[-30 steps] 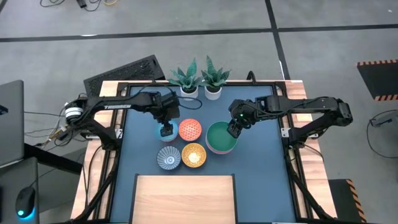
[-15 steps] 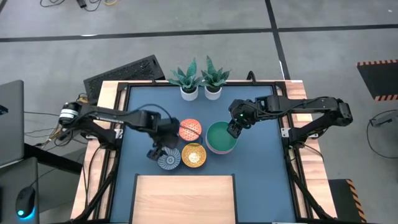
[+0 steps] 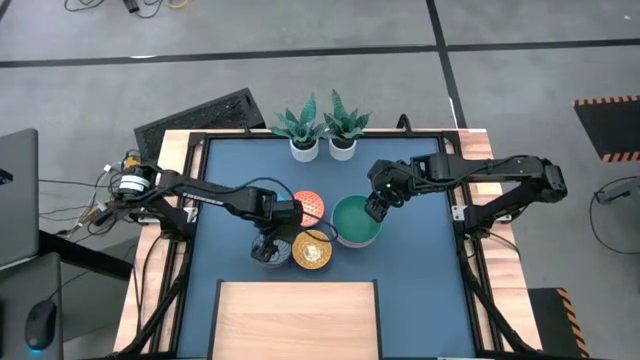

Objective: Place and stack bowls onto a shelf
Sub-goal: Put the dark blue and white bowl on the shelf

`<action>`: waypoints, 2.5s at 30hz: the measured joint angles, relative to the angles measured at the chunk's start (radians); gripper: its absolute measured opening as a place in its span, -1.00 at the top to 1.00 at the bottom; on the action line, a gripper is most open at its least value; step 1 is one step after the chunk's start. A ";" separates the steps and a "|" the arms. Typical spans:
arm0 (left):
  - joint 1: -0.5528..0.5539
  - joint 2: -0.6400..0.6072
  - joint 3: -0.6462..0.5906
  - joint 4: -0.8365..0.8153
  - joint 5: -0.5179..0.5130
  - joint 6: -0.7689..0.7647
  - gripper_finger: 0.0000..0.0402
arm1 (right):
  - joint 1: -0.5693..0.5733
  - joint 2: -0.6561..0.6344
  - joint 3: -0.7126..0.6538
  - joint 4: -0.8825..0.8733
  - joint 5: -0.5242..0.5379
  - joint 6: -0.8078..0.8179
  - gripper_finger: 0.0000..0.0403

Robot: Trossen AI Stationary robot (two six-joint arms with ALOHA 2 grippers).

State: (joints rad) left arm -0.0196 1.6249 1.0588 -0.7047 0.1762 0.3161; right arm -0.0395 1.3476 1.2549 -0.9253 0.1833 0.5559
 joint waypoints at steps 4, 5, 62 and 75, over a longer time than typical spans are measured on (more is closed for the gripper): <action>0.000 -0.002 0.000 0.011 -0.022 -0.006 -0.22 | 0.000 0.000 0.000 0.000 -0.002 -0.003 -0.21; 0.000 -0.002 0.000 0.008 -0.025 -0.007 -0.20 | 0.000 0.000 0.000 0.000 -0.002 -0.003 -0.21; -0.014 -0.004 -0.082 0.124 -0.016 -0.026 0.98 | 0.000 0.000 0.000 0.006 -0.001 -0.004 -0.21; -0.013 -0.011 0.034 -0.123 -0.034 -0.076 0.99 | 0.000 0.000 0.000 0.024 -0.001 -0.007 -0.21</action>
State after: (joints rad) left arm -0.0330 1.6138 1.0933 -0.8275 0.1417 0.2405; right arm -0.0395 1.3476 1.2549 -0.9012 0.1822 0.5491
